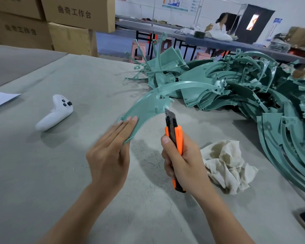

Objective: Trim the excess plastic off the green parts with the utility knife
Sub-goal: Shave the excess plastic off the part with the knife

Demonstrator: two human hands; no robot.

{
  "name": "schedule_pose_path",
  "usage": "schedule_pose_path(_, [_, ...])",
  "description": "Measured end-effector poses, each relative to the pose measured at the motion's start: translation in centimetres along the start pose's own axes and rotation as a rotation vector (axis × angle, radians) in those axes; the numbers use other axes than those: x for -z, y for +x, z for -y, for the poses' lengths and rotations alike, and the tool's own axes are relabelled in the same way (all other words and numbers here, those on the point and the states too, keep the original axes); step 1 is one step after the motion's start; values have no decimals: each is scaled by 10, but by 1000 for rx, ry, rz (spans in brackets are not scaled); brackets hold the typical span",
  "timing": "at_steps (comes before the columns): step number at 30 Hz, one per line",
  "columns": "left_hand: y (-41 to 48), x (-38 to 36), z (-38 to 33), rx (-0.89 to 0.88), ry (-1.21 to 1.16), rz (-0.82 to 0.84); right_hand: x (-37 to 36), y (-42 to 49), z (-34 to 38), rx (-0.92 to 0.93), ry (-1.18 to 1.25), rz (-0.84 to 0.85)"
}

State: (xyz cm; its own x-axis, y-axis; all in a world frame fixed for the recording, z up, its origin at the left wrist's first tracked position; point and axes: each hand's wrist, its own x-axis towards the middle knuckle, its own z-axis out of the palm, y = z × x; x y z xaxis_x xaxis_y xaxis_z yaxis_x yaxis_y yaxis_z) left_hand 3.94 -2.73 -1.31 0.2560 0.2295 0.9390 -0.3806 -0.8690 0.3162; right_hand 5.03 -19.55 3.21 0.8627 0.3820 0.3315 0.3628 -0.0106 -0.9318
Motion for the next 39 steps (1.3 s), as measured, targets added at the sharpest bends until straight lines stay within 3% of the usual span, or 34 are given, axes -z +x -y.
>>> schedule_pose_path(5, [1,1,-9,108,54,45,1,3,-5,-34,23,-19])
schedule_pose_path(9, [6,7,-15,247,41,21,18,9,-10,-151,48,-168])
schedule_pose_path(12, [15,9,-18,487,-108,80,25,9,-12,-114,-7,-219])
schedule_pose_path(18, [23,6,-13,950,-560,135,19,7,-12,-24,-119,-165])
schedule_pose_path(21, [22,6,-11,1013,-694,193,22,7,-15,-84,-147,-146])
schedule_pose_path(27, [22,6,-10,1081,-734,252,23,7,-18,-74,-201,-176])
schedule_pose_path(33, [25,9,-3,1195,-809,244,27,7,-14,-15,-234,-430])
schedule_pose_path(36, [27,12,4,1276,-900,198,33,7,-9,-49,-78,-605])
schedule_pose_path(39, [29,12,6,1349,-972,208,38,8,-8,-134,101,-610])
